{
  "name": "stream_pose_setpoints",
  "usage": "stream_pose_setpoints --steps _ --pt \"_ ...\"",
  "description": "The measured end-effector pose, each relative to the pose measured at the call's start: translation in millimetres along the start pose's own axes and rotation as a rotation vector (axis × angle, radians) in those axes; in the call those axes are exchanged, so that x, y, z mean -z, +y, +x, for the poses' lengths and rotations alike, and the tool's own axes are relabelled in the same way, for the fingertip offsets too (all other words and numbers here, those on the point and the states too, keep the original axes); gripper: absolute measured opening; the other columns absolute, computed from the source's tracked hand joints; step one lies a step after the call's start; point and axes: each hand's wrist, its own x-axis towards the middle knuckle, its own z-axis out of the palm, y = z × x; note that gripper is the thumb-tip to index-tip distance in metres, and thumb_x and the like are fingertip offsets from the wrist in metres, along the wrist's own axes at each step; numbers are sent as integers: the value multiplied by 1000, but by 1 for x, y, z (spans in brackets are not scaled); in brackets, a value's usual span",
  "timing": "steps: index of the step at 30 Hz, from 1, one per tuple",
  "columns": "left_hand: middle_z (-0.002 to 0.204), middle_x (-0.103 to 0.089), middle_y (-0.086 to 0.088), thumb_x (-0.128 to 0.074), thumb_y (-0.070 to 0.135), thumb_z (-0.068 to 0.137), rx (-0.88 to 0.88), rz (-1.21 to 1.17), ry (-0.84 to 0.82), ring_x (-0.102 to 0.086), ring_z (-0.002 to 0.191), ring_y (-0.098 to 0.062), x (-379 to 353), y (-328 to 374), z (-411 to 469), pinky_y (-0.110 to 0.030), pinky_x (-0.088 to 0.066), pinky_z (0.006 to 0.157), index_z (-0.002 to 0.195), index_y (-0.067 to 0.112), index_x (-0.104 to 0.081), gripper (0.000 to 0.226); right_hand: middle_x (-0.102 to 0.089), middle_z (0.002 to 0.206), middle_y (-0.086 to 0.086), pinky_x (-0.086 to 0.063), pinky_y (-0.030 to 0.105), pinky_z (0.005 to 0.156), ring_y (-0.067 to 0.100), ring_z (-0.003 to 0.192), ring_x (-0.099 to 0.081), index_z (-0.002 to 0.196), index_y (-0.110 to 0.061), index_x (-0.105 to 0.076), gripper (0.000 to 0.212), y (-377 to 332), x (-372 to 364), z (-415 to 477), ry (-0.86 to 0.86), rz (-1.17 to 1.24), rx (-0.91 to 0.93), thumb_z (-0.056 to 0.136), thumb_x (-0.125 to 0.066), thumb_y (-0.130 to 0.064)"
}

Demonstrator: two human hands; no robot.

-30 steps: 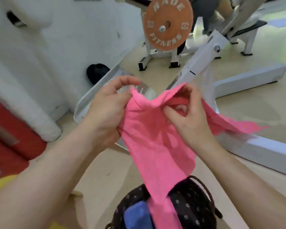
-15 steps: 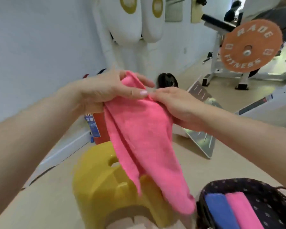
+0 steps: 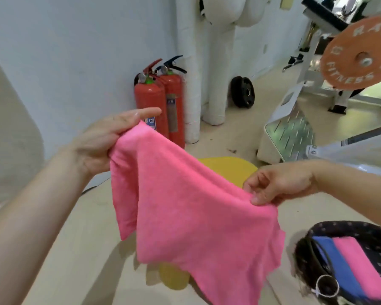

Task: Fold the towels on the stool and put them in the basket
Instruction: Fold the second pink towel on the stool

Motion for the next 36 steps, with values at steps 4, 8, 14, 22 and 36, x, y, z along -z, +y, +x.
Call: stream_pose_setpoints --steps 4,8,14,22,36 --pt "82 -51 -4 -46 17 94 95 -38 22 -50 73 -12 40 -60 25 -19 -49 61 121 24 -65 33 -52 71 1 -36 16 52 6 60 -47 82 -14 -66 15 9 -5 3 364 -16 -81 86 -65 -28" --pt "75 -70 4 -40 -2 97 133 87 157 -57 59 -5 49 -100 48 -12 -47 51 85 19 -74 41 -64 82 11 -48 24 62 9 72 -65 96 1 -63 30 -11 7 25 903 -537 -148 99 -47 -24" --pt "54 -68 6 -31 -18 79 79 268 477 -54 54 -11 61 -122 67 -17 -41 50 49 23 -72 65 -55 70 3 -38 27 56 16 65 -49 70 -12 -64 41 -24 35 36 608 -249 -187 71 -74 -51" --pt "91 -69 -2 -35 -12 79 -62 579 751 -61 93 -13 72 -128 63 -23 -46 81 85 25 -74 54 -72 89 4 -49 34 75 20 82 -62 90 -15 -74 17 0 92 29 779 -655 -455 82 -71 -30" --pt "148 -38 4 -40 73 71 -114 1327 -20 -28 137 -17 -50 -113 34 -38 -20 115 131 36 -52 71 -34 152 -9 -34 36 107 21 131 -45 151 -35 -18 93 75 65 93 726 332 -206 74 -55 -74"
